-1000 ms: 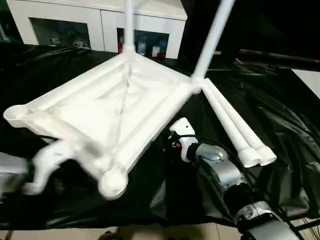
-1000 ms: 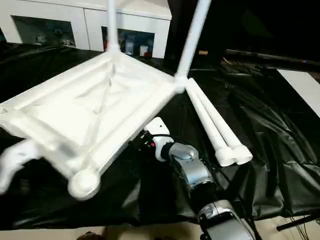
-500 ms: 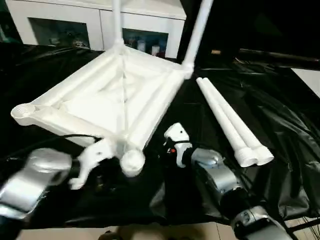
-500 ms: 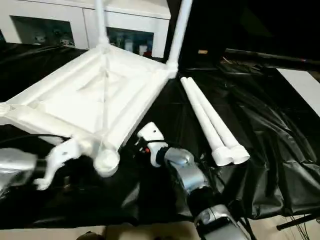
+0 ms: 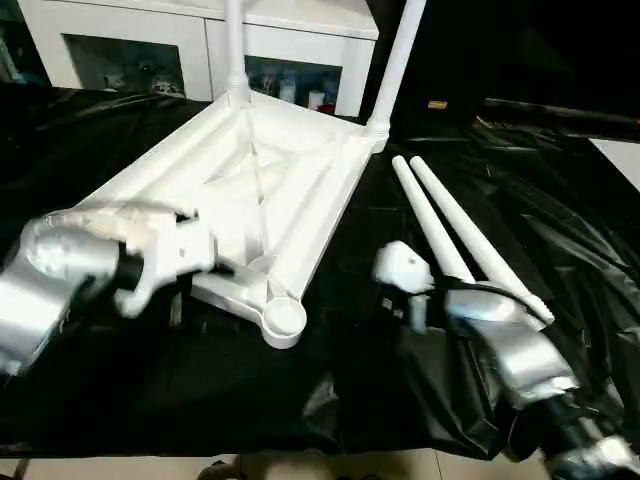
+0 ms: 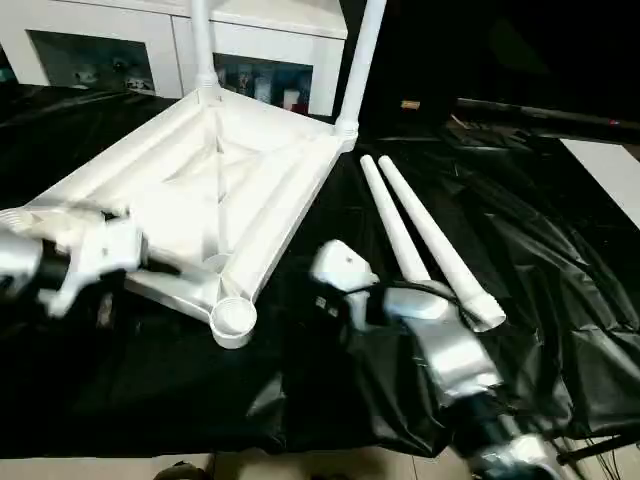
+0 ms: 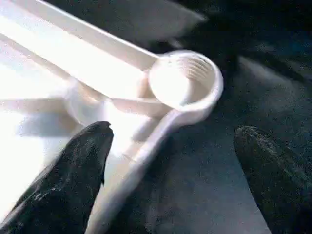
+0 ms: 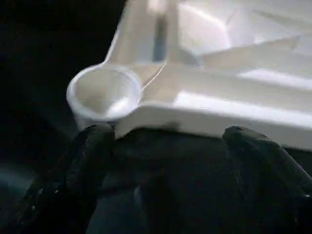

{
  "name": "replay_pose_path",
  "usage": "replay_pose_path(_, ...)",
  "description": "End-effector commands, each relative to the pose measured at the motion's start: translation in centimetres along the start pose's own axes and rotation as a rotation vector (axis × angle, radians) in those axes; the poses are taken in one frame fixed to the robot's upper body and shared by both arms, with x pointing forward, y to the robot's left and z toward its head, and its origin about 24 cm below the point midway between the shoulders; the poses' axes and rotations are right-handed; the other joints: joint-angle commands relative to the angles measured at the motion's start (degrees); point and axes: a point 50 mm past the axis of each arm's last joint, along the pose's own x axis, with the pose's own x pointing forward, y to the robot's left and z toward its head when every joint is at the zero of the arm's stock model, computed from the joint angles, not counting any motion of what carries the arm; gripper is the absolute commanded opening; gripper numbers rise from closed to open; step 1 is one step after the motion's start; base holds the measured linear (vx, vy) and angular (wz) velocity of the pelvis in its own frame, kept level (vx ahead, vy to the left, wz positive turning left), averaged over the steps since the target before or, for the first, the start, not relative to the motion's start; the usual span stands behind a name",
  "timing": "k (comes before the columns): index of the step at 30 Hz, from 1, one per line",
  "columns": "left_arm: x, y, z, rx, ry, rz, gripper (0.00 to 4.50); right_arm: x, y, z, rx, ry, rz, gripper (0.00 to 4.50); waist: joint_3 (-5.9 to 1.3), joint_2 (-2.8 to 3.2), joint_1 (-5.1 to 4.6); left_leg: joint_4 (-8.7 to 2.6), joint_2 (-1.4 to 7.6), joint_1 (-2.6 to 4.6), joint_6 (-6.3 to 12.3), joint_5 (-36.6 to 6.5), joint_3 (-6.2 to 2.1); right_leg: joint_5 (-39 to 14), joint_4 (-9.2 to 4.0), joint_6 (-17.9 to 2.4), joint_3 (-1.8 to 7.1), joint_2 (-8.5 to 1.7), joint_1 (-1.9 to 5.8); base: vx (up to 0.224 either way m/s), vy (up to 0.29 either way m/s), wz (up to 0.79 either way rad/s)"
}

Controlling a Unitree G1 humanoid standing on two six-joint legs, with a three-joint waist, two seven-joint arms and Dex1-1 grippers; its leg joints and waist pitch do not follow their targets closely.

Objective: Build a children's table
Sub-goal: Rotate table base

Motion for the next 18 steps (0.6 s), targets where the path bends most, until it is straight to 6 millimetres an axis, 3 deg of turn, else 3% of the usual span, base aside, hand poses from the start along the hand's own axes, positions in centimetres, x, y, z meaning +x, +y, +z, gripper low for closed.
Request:
replay_pose_path(1,0.5,0.2,-0.1,0.029,0.016,-0.006,4.46,-0.5,0.0,0.4,-0.008,0.0,0.021,3.92,-3.83,1.7,0.04,-4.09,2.28,0.79,-1.86,-17.99,-1.44,-17.66,-3.99,-8.85,3.1,-3.71,2.22,0.0,0.0,0.0)
replay_pose_path(6,3.2,1.7,-0.4,0.051,0.005,-0.037,4.46,-1.7,-0.1,0.8,-0.007,0.038,0.032,3.92,-4.34,2.12,0.36,-3.76,2.16,0.78,-1.39,-15.39,-1.42,-14.0,-3.7,-9.89,2.99,-3.79,2.63,0.0,0.0,0.0)
replay_pose_path(8,3.5,1.8,-0.6,0.056,0.02,-0.05,4.09,-1.8,-0.1,1.0,-0.004,0.039,0.032,3.92,-4.4,1.82,0.23,-3.76,2.18,0.55,-1.33,-15.13,-1.47,-13.28,-3.56,-10.09,2.91,-3.81,2.81,0.0,0.0,0.0)
replay_pose_path(9,4.0,2.2,-1.4,0.069,0.075,-0.058,4.09,-2.0,-0.1,1.1,-0.005,0.044,0.029,3.92,-4.45,2.41,0.24,-3.74,2.17,0.67,-1.37,-15.32,-1.51,-13.08,-3.52,-10.18,2.9,-3.75,2.75,0.0,0.0,0.0)
replay_pose_path(10,4.2,2.5,-1.7,0.075,0.102,-0.061,4.03,-2.1,0.0,1.2,-0.005,0.048,0.028,3.92,-4.29,2.25,0.07,-3.68,1.91,0.87,-0.97,-16.14,-1.33,-13.98,-4.19,-9.52,2.85,-3.29,2.47,0.0,0.0,0.0)
replay_pose_path(12,4.2,2.8,-2.1,0.069,0.125,-0.067,3.77,-2.2,0.0,1.3,-0.003,0.049,0.026,3.92,-4.48,2.42,0.3,-3.71,2.09,0.72,-1.25,-15.96,-1.57,-13.81,-3.82,-9.66,2.89,-3.78,2.83,0.0,0.0,0.0)
replay_pose_path(18,3.7,3.3,-2.8,0.055,0.169,-0.067,3.31,-2.6,0.0,1.2,0.002,0.058,0.011,3.92,-4.48,2.62,0.58,-3.66,2.29,0.86,-1.58,-16.06,-1.51,-12.95,-3.61,-10.99,2.85,-3.88,2.72,0.0,0.0,0.0)
